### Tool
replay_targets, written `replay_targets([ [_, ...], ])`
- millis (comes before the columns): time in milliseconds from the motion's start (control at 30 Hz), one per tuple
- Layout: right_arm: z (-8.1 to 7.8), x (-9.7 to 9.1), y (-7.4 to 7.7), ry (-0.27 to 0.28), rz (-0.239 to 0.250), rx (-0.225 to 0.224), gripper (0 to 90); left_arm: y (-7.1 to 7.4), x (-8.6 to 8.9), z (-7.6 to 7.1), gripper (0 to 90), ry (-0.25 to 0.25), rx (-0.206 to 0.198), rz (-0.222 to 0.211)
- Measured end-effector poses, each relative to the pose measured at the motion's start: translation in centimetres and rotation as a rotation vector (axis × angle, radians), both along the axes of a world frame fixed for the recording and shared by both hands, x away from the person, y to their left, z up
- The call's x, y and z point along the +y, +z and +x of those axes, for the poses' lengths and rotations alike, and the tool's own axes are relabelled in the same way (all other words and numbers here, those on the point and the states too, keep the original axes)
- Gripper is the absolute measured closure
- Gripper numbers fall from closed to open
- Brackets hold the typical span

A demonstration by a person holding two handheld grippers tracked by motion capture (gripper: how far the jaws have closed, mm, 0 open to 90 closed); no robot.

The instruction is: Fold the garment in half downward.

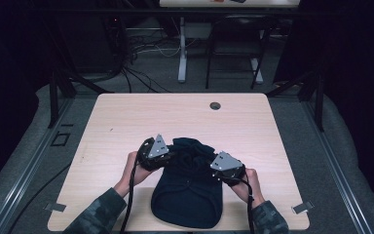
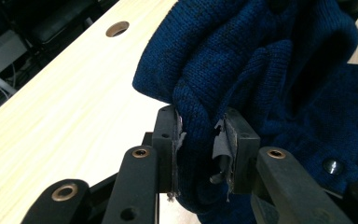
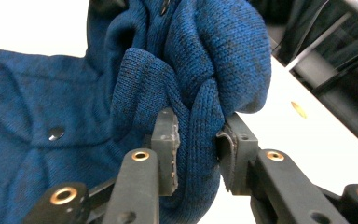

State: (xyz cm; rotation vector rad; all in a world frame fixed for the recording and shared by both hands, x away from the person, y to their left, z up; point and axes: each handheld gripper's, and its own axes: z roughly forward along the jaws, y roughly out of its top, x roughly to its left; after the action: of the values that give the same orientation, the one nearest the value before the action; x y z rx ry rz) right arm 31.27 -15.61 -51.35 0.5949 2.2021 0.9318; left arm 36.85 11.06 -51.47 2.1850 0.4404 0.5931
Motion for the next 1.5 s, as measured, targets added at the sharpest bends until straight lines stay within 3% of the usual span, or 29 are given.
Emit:
replay_targets([
  [200, -0.3, -0.1, 0.1, -0.002, 0.006, 0.056, 67.5, -0.3, 0.1, -1.1, 70.3, 0.004, -0.019, -0.008],
  [333, -0.4, -0.1, 0.1, -0.02, 0.019, 0.124, 67.4, -0.6, 0.2, -1.8, 70.4, 0.012, -0.029, -0.03],
  [367, -0.4, -0.1, 0.1, -0.02, 0.019, 0.124, 67.4, -0.7, 0.2, -1.9, 70.4, 0.009, -0.025, -0.027],
  [400, -0.5, -0.2, 0.2, -0.028, 0.029, 0.155, 67.8, -0.7, 0.1, -2.0, 70.5, 0.009, -0.03, -0.013],
  [633, -0.8, -0.1, 0.2, -0.036, 0.065, 0.177, 72.2, -1.2, 0.7, -2.1, 69.6, 0.013, 0.018, -0.053],
  [767, -0.9, 0.2, 0.1, -0.036, 0.048, 0.124, 75.3, -1.6, 1.0, -1.7, 67.1, 0.016, 0.07, -0.087],
  [933, -0.7, 0.2, 0.0, -0.026, 0.042, 0.07, 76.6, -2.3, 0.6, -1.1, 53.5, 0.008, 0.139, -0.074],
  [1067, -0.5, 0.3, -0.1, -0.014, 0.024, 0.029, 76.7, -2.7, 0.3, -0.6, 47.9, 0.018, 0.164, -0.081],
  [1133, -0.4, 0.3, -0.1, -0.014, 0.023, 0.02, 76.7, -2.8, 0.2, -0.5, 50.2, 0.018, 0.164, -0.082],
  [1233, 0.1, 0.3, 0.0, -0.024, 0.011, -0.021, 76.8, -2.7, 0.2, -0.1, 72.1, 0.038, 0.137, -0.114],
  [1333, 0.4, 0.3, 0.1, -0.032, 0.0, -0.051, 76.8, -2.5, 0.1, 0.1, 75.9, 0.052, 0.111, -0.131],
  [1367, 0.6, 0.3, 0.4, -0.047, 0.0, -0.079, 76.8, -2.4, 0.1, 0.2, 77.9, 0.059, 0.091, -0.144],
  [1400, 0.6, 0.3, 0.4, -0.047, 0.0, -0.079, 76.8, -2.2, 0.1, 0.2, 77.9, 0.066, 0.07, -0.149],
  [1500, 0.7, 0.3, 0.8, -0.069, -0.012, -0.127, 76.7, -1.8, -0.1, 0.0, 78.9, 0.093, -0.025, -0.151],
])
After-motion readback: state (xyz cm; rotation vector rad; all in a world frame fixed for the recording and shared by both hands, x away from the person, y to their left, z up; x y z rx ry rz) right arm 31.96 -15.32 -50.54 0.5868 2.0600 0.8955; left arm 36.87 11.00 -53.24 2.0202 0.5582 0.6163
